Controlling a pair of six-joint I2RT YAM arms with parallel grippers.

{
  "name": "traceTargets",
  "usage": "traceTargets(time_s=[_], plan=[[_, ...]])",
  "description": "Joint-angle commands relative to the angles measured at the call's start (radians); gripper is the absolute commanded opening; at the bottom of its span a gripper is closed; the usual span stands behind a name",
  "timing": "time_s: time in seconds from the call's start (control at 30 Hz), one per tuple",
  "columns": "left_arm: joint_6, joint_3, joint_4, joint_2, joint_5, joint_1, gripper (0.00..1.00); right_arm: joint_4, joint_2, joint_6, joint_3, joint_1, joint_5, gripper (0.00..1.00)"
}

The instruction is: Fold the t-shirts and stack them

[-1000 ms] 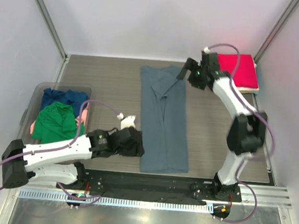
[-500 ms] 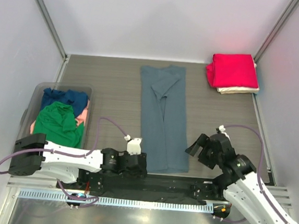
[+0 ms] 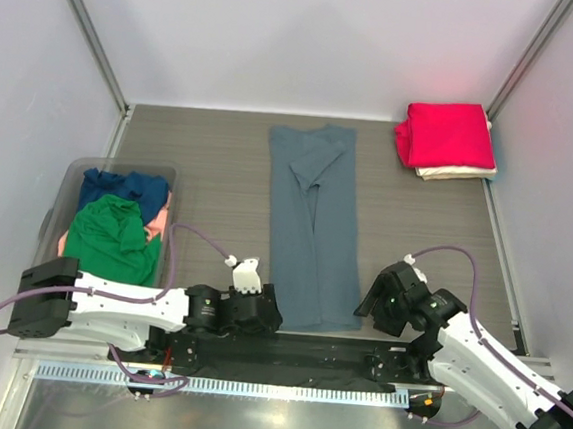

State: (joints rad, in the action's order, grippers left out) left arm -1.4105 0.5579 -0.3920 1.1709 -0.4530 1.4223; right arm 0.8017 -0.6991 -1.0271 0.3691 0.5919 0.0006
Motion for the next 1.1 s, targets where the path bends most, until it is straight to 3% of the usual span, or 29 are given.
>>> traceTargets(time_s=[0.0, 0.03, 0.37, 0.47, 0.57, 0.6, 0.67, 0.83, 0.93, 1.07], plan=[[-0.021, -0.027, 0.031, -0.030, -0.095, 0.004, 0.59, -0.067, 0.001, -0.047, -0.038, 0.032, 0.013, 0.63], [-0.022, -0.033, 0.044, -0.025, -0.087, 0.004, 0.59, -0.074, 0.001, -0.050, -0.048, 0.037, 0.013, 0.56], [-0.031, -0.041, 0.142, 0.092, -0.058, 0.004, 0.58, -0.090, -0.028, -0.045, -0.065, 0.086, -0.034, 0.34], [-0.030, -0.041, 0.142, 0.093, -0.056, 0.004, 0.50, -0.085, -0.025, -0.034, -0.065, 0.086, -0.039, 0.22], [-0.027, -0.050, 0.157, 0.088, -0.056, 0.004, 0.32, -0.085, -0.008, -0.030, -0.070, 0.089, -0.044, 0.09], [-0.022, -0.050, 0.159, 0.088, -0.058, 0.004, 0.18, -0.085, -0.004, -0.028, -0.071, 0.088, -0.045, 0.03], [-0.010, -0.047, 0.159, 0.085, -0.058, 0.004, 0.01, -0.081, 0.001, -0.021, -0.068, 0.089, -0.047, 0.01], [-0.002, 0.022, 0.055, 0.046, -0.041, 0.004, 0.00, -0.018, 0.067, -0.030, -0.021, 0.088, -0.050, 0.01], [0.015, 0.118, -0.100, 0.013, -0.061, 0.004, 0.00, 0.046, 0.084, -0.027, 0.069, 0.088, -0.005, 0.02], [0.102, 0.244, -0.243, -0.013, -0.086, -0.017, 0.00, 0.077, 0.005, 0.010, 0.238, 0.088, 0.078, 0.01]])
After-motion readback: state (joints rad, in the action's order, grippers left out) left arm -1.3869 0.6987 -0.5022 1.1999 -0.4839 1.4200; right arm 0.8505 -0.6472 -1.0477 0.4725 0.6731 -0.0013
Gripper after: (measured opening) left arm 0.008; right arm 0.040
